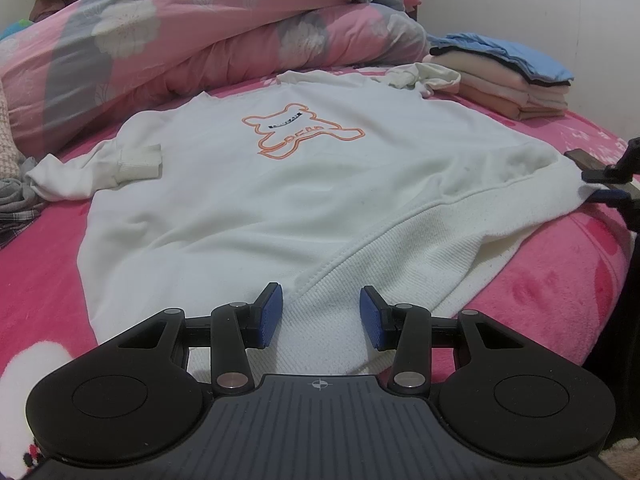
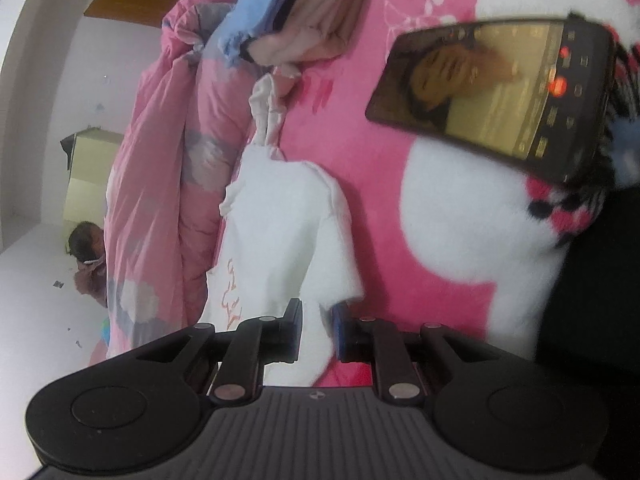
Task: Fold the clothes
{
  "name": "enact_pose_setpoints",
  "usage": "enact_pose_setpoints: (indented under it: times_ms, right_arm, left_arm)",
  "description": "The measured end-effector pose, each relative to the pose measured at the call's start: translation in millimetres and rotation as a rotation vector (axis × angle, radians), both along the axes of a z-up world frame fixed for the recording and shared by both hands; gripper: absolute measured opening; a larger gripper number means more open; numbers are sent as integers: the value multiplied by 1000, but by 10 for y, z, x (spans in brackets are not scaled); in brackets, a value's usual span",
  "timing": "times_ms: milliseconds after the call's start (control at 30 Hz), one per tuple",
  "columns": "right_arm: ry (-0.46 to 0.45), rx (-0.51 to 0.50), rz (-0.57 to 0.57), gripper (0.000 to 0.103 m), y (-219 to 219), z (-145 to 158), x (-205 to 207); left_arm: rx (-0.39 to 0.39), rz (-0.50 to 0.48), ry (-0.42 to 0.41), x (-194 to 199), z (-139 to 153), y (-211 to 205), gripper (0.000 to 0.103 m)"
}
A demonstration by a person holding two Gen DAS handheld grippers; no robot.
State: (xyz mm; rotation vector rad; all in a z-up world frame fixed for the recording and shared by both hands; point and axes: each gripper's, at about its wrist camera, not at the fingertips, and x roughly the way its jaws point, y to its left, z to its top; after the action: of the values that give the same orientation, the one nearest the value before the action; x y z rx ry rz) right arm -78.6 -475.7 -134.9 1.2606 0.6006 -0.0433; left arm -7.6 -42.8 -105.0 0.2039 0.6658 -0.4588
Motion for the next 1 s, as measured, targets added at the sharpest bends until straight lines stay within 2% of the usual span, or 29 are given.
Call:
enact_pose_setpoints:
  times_ms: [367, 433, 600, 900, 1000]
  right_arm:
    - [35, 50, 31, 17, 75, -113, 116]
    - [17, 26, 35, 17, 67, -84, 150]
    - [-27, -34, 45, 2, 47, -10, 235]
    - [-106, -142, 63, 2, 11, 122, 387]
    - [-91, -162, 74, 2, 21, 52, 398]
  left_arm:
    - [-1, 1, -2, -4, -3, 8, 43]
    - [-1, 0, -3, -5, -6, 10, 43]
    - [-1, 4, -5, -14, -9, -7, 43]
    - [6, 4, -14, -28, -14, -7, 43]
    - [10, 3, -18, -34, -16, -7, 43]
